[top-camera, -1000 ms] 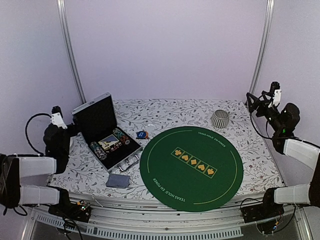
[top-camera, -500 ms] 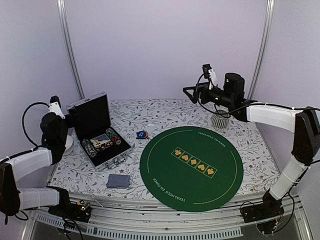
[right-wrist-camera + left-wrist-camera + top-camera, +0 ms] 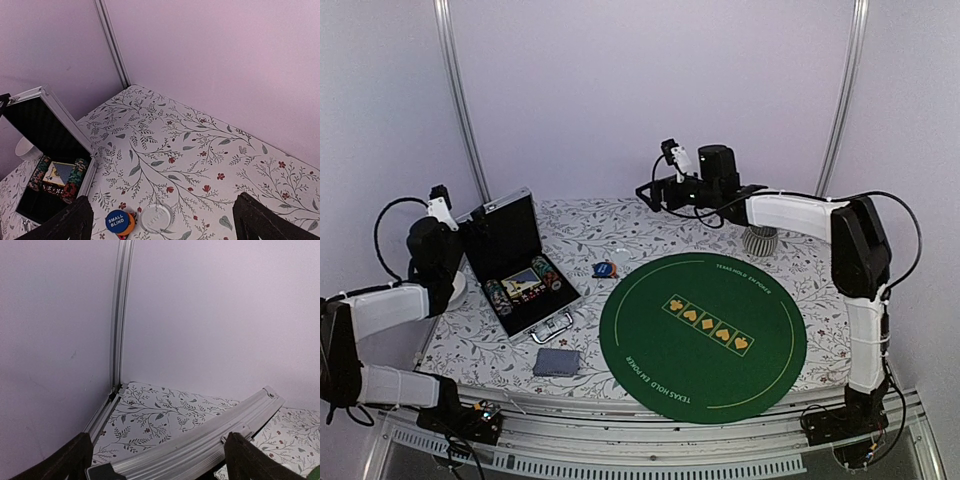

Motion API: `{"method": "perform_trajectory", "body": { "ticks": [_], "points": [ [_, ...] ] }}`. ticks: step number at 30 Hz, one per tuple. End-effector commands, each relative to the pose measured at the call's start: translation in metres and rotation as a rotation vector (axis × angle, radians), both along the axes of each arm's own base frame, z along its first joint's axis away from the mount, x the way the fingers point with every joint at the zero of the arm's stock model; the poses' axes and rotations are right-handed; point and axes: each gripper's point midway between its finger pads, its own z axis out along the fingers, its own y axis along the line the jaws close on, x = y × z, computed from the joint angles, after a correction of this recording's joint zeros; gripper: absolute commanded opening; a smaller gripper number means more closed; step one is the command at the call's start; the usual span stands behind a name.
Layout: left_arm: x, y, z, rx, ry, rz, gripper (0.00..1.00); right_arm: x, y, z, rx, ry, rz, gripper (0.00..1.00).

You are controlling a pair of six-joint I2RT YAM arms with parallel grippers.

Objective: Distribute texas hold em gaming equipment
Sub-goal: Position the chip case at the center of the board, then pick up the dealer button from the center of the board.

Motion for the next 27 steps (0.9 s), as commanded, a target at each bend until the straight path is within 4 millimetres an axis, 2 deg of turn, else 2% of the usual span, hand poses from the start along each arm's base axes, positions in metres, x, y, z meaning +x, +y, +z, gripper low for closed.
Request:
{"method": "perform_trajectory", "body": {
  "ticks": [1, 2, 3, 8, 13, 19, 22, 27],
  "points": [
    [-0.004, -0.004, 0.028, -0.005, -0.053, -0.032, 0.94, 0.008, 0.042, -0.078, -0.185, 0.124, 0.012, 0.99],
    [-0.006, -0.004, 0.031, -0.004, -0.057, -0.032, 0.95, 0.008, 0.052, -0.088, -0.207, 0.127, 0.03, 0.99],
    [-0.009, -0.005, 0.034, -0.007, -0.064, -0.038, 0.96, 0.006, 0.061, -0.108, -0.239, 0.144, 0.043, 0.98],
    [-0.018, -0.01, 0.044, -0.017, -0.105, -0.065, 0.98, -0.004, 0.088, -0.142, -0.337, 0.116, 0.13, 0.92],
    [-0.012, -0.009, 0.041, -0.008, -0.075, -0.057, 0.98, 0.0, 0.088, -0.169, -0.37, 0.143, 0.116, 0.84],
    [-0.011, -0.016, 0.043, -0.02, -0.078, -0.103, 0.98, 0.002, 0.088, -0.194, -0.394, 0.174, 0.112, 0.81],
    [-0.011, -0.017, 0.041, -0.023, -0.076, -0.105, 0.98, 0.006, 0.084, -0.204, -0.414, 0.183, 0.081, 0.75],
    [-0.011, -0.017, 0.037, -0.026, -0.065, -0.107, 0.97, 0.002, 0.088, -0.215, -0.41, 0.204, 0.11, 0.73]
  ]
}}
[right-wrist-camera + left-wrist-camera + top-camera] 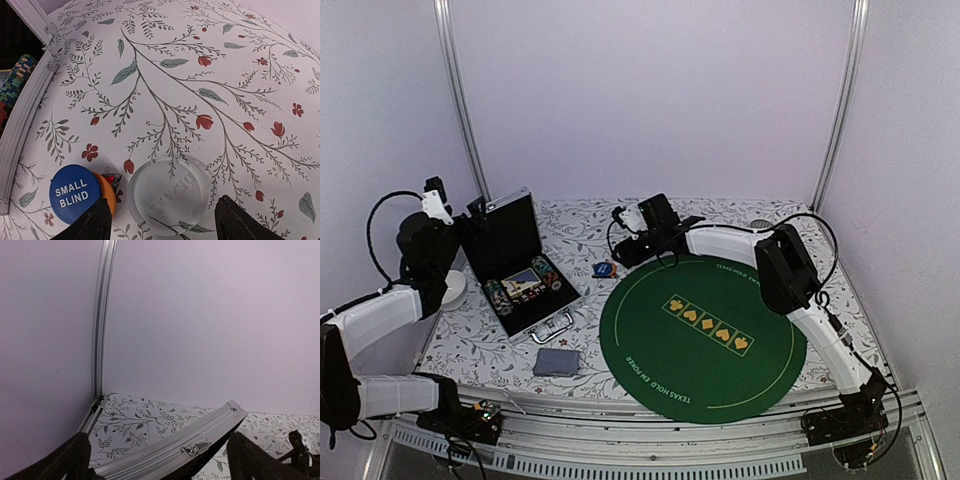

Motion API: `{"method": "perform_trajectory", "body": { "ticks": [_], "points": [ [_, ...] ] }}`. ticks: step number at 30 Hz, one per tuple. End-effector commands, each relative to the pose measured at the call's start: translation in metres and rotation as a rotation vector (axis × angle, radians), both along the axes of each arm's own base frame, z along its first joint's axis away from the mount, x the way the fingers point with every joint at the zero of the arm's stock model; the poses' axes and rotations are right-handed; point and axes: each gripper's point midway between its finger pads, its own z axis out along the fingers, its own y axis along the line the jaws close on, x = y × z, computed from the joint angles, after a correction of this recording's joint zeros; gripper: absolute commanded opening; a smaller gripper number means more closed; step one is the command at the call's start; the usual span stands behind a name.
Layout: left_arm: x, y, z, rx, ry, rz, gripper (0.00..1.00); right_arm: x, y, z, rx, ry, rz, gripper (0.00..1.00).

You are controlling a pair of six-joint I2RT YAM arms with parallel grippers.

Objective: Distribute texas hold em gaming equipment
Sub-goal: Pick up the dealer button from the center of the board.

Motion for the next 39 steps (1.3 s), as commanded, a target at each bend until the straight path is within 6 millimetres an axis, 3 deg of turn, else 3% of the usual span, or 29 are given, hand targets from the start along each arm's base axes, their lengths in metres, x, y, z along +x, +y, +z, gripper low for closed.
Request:
{"method": "perform_trajectory", "body": {
  "ticks": [1, 7, 20, 27, 33, 39],
  "points": [
    [0.002, -0.002, 0.004, -0.008, -0.007, -0.014, 0.97, -0.003, 0.002, -0.024, -0.017, 0.034, 0.016, 0.73],
    [0.001, -0.004, 0.008, -0.008, -0.016, -0.026, 0.97, -0.006, 0.001, -0.038, -0.037, 0.053, 0.026, 0.73],
    [0.003, -0.006, 0.007, -0.005, -0.014, -0.037, 0.97, -0.006, 0.01, -0.046, -0.023, 0.058, 0.023, 0.72],
    [0.001, -0.006, 0.01, -0.001, -0.022, -0.036, 0.97, 0.003, -0.003, -0.057, -0.075, 0.046, -0.062, 0.67],
    [-0.001, -0.006, 0.011, -0.003, -0.028, -0.036, 0.97, 0.004, -0.012, -0.067, -0.132, 0.04, -0.089, 0.74],
    [-0.001, -0.006, 0.011, -0.002, -0.028, -0.034, 0.97, 0.003, -0.017, -0.074, -0.152, 0.053, -0.104, 0.65]
  ]
}}
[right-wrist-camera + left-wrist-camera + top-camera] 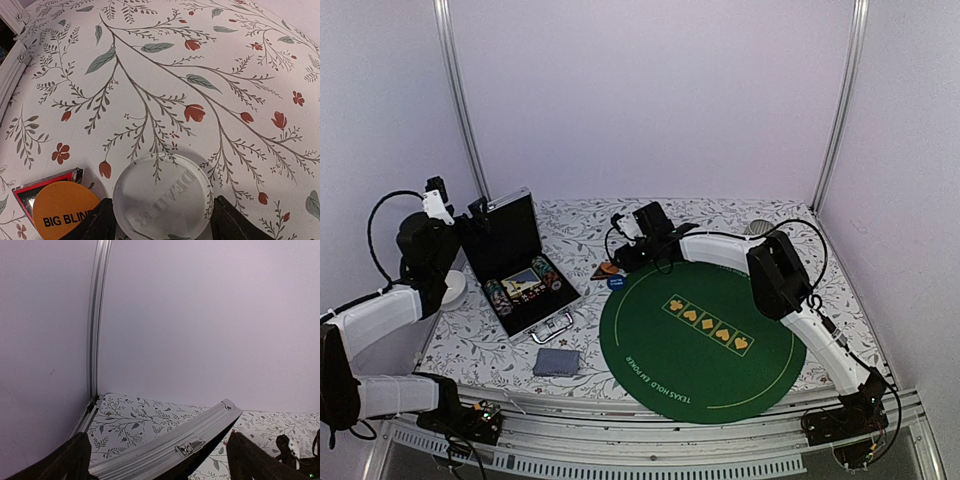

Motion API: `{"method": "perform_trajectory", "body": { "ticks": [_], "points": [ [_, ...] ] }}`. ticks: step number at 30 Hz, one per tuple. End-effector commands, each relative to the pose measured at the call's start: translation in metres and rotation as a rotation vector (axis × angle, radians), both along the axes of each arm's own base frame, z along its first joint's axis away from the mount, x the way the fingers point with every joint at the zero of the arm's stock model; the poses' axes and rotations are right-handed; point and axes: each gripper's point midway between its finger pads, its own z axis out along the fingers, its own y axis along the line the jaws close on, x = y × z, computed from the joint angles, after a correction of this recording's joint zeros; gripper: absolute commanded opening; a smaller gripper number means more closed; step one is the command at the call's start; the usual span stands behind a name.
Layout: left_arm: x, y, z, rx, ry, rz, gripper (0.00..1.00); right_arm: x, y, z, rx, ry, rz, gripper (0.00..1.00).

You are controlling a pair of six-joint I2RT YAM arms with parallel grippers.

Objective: Distribute texas hold em gaming equipment
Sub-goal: Pick up the dealer button from the center of the board.

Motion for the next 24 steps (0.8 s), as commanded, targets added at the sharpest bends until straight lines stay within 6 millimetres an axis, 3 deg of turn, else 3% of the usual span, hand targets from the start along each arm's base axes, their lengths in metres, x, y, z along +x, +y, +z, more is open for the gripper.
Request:
{"method": "perform_trajectory", "body": {
  "ticks": [1, 10, 24],
  "points": [
    [-0.002, -0.001, 0.012, -0.004, -0.03, -0.007, 0.97, -0.007, -0.015, -0.044, -0.089, 0.071, -0.038, 0.65],
    [-0.004, -0.001, 0.012, -0.004, -0.032, -0.008, 0.97, -0.013, -0.01, -0.024, -0.056, 0.062, -0.002, 0.52],
    [-0.005, -0.011, 0.015, 0.004, -0.034, -0.034, 0.96, -0.013, -0.008, 0.081, 0.113, -0.084, -0.006, 0.47]
  ]
}}
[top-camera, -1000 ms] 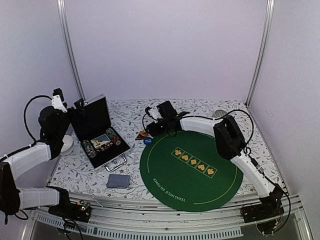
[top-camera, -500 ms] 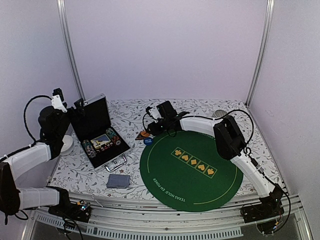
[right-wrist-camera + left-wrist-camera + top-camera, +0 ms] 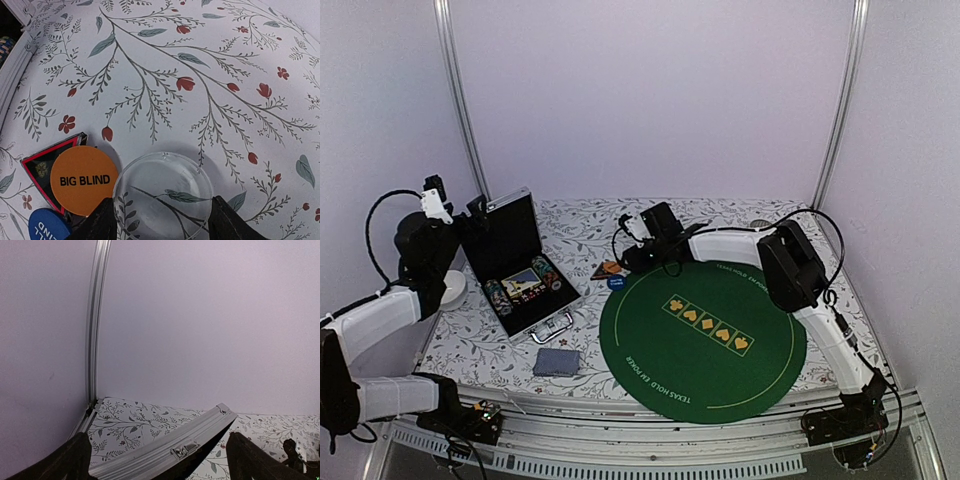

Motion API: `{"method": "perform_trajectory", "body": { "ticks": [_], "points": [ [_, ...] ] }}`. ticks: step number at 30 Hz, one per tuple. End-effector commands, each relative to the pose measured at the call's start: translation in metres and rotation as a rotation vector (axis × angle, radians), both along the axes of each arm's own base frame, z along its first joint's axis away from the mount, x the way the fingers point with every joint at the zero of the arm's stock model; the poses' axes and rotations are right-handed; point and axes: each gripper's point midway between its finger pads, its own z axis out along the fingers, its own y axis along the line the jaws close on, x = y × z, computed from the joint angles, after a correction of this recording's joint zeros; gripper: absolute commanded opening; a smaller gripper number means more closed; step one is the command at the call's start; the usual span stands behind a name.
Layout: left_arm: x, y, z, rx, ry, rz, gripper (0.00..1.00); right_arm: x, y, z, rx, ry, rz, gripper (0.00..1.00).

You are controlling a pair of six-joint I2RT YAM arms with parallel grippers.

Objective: Distribute texas hold em gaming equipment
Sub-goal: Pick up the dealer button from the center of the board, then place the dealer button in the dealer area.

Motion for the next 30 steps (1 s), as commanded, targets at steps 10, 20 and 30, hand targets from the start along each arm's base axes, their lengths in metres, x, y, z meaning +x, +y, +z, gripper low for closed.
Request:
{"method": "perform_trajectory", "body": {
  "ticks": [10, 20, 30],
  "points": [
    [-0.015, -0.027, 0.039, 0.029, -0.059, -0.045, 0.96, -0.005, -0.001, 0.146, 0.173, -0.188, 0.011, 0.45],
    [-0.022, -0.074, 0.055, 0.049, -0.042, -0.203, 0.96, -0.074, -0.109, 0.125, 0.015, -0.082, -0.134, 0.45],
    [-0.028, -0.136, 0.045, 0.071, 0.015, -0.404, 0.96, -0.141, -0.227, 0.047, -0.056, 0.192, -0.393, 0.44]
  ]
}}
